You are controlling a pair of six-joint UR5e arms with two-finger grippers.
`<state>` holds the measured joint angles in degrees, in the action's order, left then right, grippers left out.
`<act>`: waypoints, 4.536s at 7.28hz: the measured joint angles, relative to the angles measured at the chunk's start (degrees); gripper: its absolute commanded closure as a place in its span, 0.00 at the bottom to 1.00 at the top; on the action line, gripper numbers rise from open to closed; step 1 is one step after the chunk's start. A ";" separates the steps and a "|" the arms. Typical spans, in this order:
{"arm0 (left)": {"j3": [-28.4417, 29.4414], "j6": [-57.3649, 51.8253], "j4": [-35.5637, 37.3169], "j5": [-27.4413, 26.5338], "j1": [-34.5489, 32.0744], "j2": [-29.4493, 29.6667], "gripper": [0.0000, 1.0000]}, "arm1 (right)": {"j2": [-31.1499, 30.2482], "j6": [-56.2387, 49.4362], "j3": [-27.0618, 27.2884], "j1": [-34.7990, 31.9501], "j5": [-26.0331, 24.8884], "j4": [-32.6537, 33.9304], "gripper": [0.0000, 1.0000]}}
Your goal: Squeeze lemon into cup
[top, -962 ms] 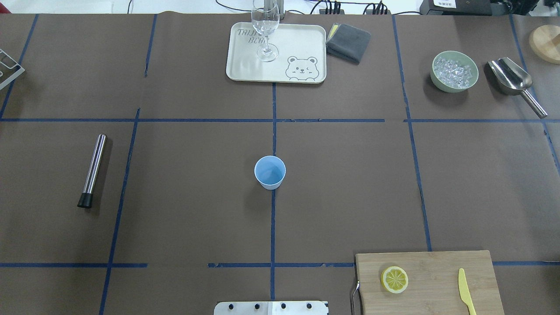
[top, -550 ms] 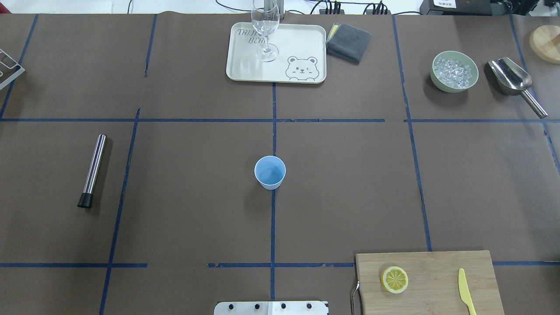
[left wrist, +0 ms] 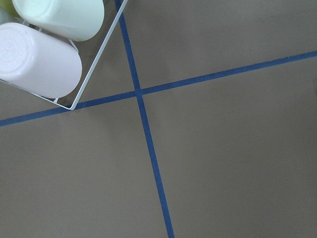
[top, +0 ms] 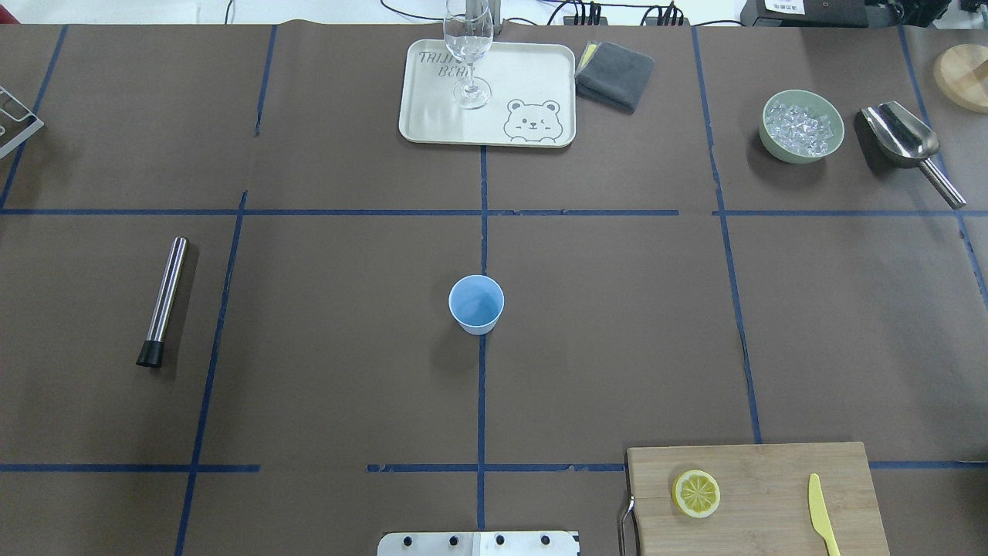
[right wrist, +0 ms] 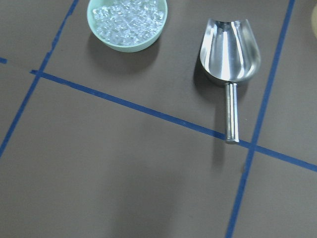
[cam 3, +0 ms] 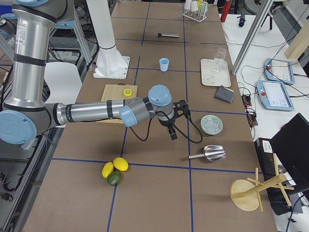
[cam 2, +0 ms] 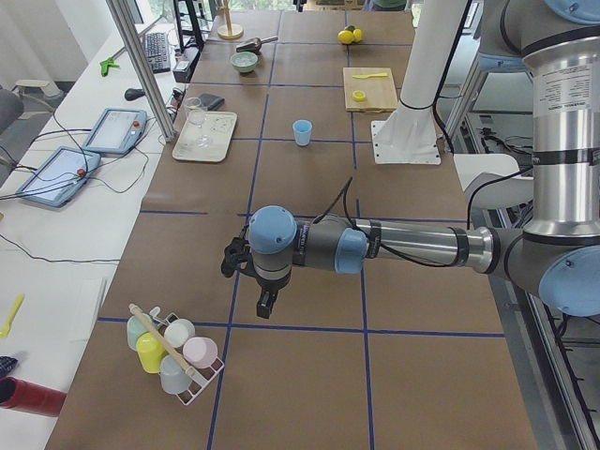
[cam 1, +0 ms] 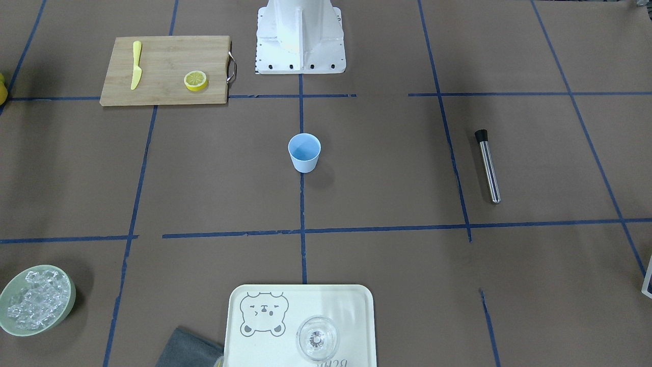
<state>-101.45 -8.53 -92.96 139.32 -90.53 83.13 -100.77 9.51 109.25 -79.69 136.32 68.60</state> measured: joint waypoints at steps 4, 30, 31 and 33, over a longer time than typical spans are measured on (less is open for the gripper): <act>-1.54 0.00 -0.05 0.15 0.02 0.01 0.00 | -4.03 26.32 13.82 20.10 -10.94 -3.32 0.00; -1.87 0.53 -4.07 -0.33 0.07 0.02 0.00 | 5.93 73.00 15.39 80.02 -57.12 7.60 0.26; -1.88 0.53 -4.07 -0.36 0.06 0.02 0.00 | 5.93 73.01 15.38 80.12 -57.13 7.58 0.45; -1.96 0.47 -4.07 -0.37 0.03 0.02 0.00 | 5.94 72.96 15.47 80.13 -57.08 7.55 0.91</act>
<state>-103.41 -8.05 -97.03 138.96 -90.50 83.15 -94.83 82.47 124.73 0.44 79.24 76.15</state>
